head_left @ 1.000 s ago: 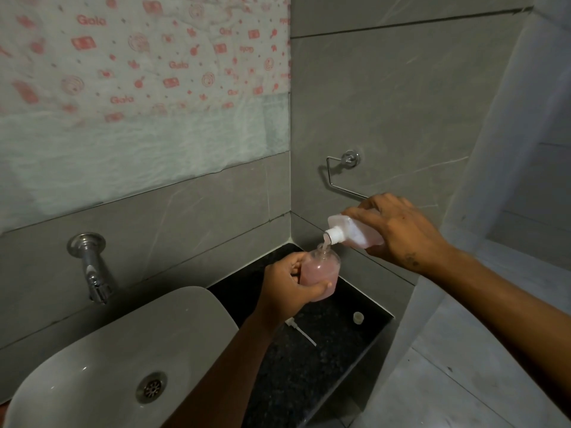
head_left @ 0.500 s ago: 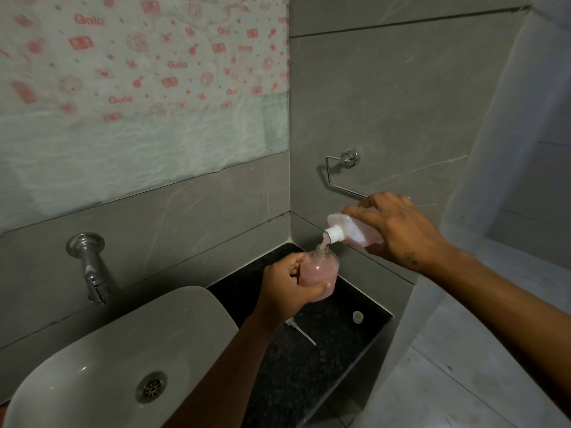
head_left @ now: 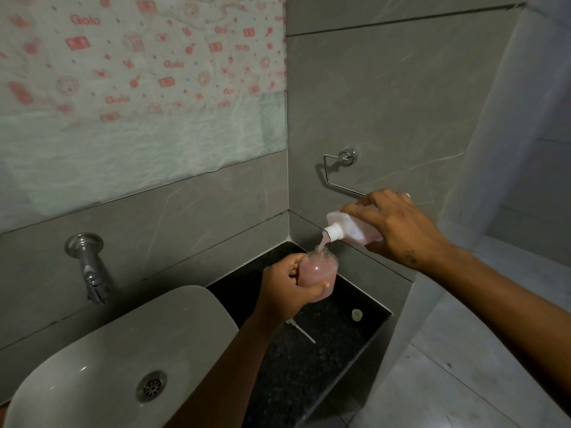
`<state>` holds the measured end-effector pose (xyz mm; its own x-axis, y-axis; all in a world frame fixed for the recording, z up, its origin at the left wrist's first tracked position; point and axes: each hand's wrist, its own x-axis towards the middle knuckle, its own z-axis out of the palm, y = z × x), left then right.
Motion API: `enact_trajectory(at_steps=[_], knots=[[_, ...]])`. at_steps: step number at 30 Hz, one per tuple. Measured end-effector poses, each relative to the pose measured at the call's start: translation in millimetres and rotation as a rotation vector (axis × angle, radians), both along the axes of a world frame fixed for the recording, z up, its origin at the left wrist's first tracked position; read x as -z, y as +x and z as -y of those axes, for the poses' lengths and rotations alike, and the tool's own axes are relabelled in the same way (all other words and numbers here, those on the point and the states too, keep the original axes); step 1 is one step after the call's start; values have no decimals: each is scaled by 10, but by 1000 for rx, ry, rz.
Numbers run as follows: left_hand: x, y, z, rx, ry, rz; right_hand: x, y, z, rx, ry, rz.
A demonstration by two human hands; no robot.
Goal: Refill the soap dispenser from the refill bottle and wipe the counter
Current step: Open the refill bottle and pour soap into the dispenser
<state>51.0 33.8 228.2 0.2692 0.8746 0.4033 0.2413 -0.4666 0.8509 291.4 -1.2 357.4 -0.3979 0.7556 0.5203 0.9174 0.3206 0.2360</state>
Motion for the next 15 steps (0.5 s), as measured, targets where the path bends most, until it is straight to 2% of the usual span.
enact_trajectory(at_steps=[15], knots=[[21, -6, 19, -9, 34, -14, 13, 12, 3, 8, 5, 8]])
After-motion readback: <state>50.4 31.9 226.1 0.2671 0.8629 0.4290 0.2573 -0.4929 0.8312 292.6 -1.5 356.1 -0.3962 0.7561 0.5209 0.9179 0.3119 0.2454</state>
